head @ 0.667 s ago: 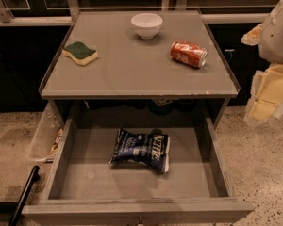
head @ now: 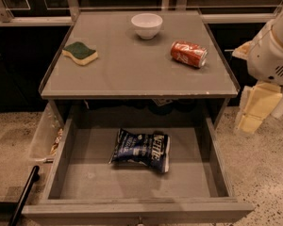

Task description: Pick blue chip bag from top drawer and place on counter

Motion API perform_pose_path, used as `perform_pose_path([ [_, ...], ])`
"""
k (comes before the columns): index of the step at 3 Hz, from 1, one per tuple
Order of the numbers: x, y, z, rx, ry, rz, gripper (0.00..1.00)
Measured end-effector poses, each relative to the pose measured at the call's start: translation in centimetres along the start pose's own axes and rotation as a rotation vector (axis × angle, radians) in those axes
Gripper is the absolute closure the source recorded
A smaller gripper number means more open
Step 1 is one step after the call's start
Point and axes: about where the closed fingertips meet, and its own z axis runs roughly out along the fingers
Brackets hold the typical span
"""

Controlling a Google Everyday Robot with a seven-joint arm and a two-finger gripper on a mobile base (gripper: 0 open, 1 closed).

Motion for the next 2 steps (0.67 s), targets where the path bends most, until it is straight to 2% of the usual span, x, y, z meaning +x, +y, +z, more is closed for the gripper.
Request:
perform_pose_path([
  [1, -0.5, 0.9, 3.0, -0.016, -0.020, -0.028, 0.00],
  [2, -0.5, 2.0, 6.8, -0.058, -0.033, -0.043, 0.00],
])
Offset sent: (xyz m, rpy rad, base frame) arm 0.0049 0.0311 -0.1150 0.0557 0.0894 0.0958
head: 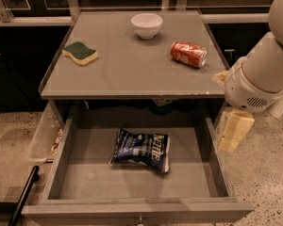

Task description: Pick blue chip bag from top drawer and place on counter

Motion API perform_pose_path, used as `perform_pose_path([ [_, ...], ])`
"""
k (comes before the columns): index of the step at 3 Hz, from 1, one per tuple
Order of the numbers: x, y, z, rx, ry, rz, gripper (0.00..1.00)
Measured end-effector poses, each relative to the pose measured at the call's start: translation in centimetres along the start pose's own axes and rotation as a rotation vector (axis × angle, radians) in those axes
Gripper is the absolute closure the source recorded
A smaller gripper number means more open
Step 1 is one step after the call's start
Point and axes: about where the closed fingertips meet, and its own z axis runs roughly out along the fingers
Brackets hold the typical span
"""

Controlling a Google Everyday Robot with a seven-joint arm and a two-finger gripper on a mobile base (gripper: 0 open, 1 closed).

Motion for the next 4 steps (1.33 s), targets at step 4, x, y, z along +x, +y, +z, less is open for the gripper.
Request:
perform_pose_path([
  [4, -3.1, 3.3, 13.9, -0.101, -0.213, 0.148, 0.00],
])
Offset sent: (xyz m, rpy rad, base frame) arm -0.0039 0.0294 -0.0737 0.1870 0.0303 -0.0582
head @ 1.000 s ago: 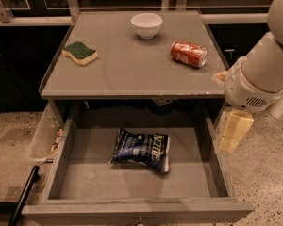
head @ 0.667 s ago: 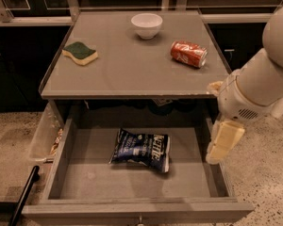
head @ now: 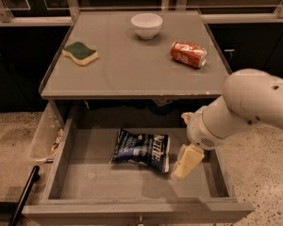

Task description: Pick blue chip bag from top drawer and place on counter

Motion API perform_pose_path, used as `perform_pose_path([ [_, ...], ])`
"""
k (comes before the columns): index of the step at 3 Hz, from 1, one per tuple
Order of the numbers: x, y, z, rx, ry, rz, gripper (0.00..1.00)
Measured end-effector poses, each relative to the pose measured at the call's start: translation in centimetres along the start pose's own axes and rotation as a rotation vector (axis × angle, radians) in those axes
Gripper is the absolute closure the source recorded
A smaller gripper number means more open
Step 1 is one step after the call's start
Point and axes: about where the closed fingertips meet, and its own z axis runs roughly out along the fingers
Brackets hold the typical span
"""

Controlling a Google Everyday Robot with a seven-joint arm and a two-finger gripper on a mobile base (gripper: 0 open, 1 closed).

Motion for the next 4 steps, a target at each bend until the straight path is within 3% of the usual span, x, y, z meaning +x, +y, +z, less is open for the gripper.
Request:
perform_pose_path([
  [1, -0.6, 0.2, 3.7, -0.029, -0.061, 0.009, 0.00],
  [2, -0.6, 0.1, 4.0, -0.028, -0.065, 0.011, 0.00],
  [3, -0.6, 0.2, 4.2, -0.006, -0.080, 0.005, 0.00],
  [4, -1.6, -0.4, 6.7, 0.014, -0.132, -0.005, 0.00],
])
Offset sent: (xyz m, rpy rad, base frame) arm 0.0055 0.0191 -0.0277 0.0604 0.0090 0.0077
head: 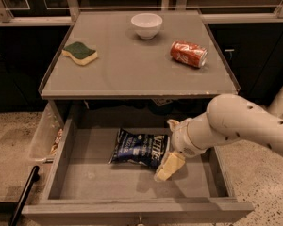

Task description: Pick blue chip bag from top drawer and place on counter

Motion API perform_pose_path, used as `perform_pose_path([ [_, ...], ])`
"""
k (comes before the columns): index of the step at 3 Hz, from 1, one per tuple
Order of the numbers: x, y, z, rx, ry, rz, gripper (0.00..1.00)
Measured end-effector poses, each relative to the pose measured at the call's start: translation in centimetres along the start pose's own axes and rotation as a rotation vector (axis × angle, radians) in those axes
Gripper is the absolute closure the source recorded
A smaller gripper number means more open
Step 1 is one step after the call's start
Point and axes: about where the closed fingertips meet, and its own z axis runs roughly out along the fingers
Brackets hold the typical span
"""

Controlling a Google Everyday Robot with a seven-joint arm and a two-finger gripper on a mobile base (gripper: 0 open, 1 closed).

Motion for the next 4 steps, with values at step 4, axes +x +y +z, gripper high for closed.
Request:
perform_pose_path([
  [4, -1.1, -2.4, 9.2, 0.009, -0.168, -0.069, 0.00],
])
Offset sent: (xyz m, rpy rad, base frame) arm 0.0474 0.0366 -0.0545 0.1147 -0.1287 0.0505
